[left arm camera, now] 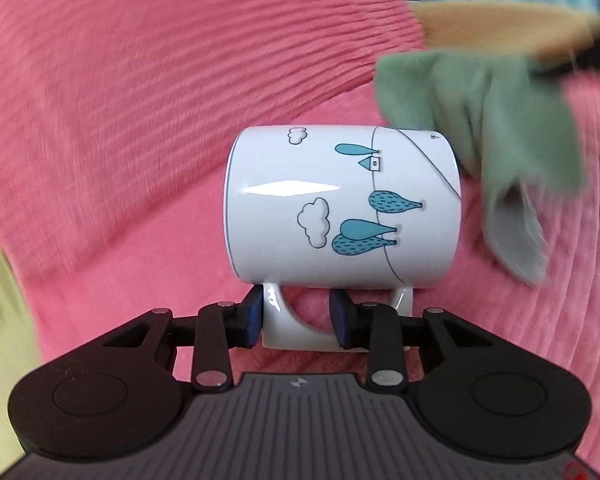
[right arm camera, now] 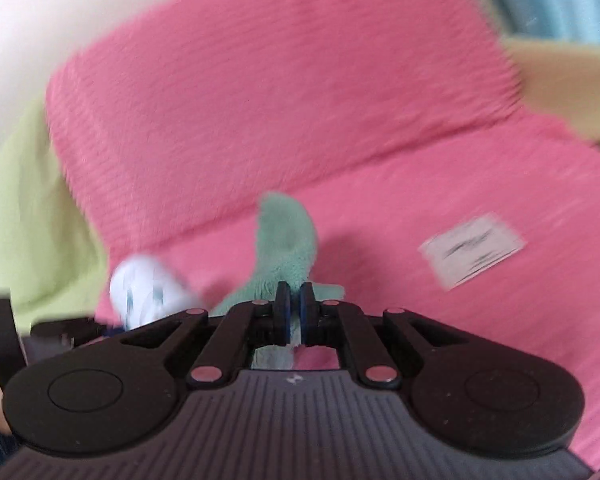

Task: Clean container
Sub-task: 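Rotate the mug upright by its handle with the left gripper, opening toward the cloth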

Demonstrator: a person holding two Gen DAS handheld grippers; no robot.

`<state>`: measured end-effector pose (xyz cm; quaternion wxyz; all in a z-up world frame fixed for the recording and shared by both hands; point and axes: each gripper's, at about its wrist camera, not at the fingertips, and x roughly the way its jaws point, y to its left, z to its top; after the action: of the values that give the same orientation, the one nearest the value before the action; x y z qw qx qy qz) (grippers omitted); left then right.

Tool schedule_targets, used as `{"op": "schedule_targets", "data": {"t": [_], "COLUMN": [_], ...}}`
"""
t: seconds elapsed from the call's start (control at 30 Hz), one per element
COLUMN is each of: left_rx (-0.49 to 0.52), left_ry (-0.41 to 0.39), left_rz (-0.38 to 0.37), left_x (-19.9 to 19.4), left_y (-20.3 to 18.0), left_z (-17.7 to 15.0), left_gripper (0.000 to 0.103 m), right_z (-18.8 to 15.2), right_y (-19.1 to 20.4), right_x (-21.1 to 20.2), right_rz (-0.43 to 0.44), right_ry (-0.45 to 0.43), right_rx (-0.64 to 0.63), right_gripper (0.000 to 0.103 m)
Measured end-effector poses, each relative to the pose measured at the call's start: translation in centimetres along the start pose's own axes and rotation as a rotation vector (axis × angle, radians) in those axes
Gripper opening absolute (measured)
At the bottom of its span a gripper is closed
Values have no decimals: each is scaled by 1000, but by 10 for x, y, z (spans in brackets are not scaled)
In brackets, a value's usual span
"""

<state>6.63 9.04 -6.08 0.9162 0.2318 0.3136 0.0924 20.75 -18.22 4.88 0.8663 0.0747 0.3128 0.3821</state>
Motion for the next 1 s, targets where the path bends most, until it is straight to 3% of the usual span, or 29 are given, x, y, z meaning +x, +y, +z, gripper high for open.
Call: {"op": "schedule_targets", "data": {"t": [0.1, 0.2, 0.23, 0.37, 0.47, 0.53, 0.7, 0.87, 1.0], "left_rx": [197, 383, 352, 56, -211, -222, 103, 391, 586], "left_ry": [-75, -156, -157, -107, -61, -68, -201, -354, -422], "left_rz": [92, 173, 152, -30, -224, -255, -115, -1, 79], "left_x": [-12, -27, -29, -32, -29, -30, -50, -74, -87], "left_y": [-24, -53, -50, -17, 20, 23, -16, -50, -76], "left_z": [0, -5, -4, 8, 10, 9, 6, -5, -15], "left_gripper": [40, 40, 40, 43, 49, 44, 29, 30, 30], "right_z": [2, 3, 2, -1, -3, -4, -4, -4, -2], "right_y": [-7, -10, -11, -9, -8, -8, -5, -1, -2], "right_x": [-23, -30, -31, -22, -18, -16, -18, -23, -41], "right_rz": [-8, 15, 26, 54, 83, 101, 100, 89, 69], "right_ry": [-79, -103, -102, -72, -54, -48, -40, -37, -99], "right_rx": [15, 40, 52, 65, 79, 92, 91, 74, 67], "right_gripper": [4, 4, 4, 4, 4, 4, 4, 4, 4]}}
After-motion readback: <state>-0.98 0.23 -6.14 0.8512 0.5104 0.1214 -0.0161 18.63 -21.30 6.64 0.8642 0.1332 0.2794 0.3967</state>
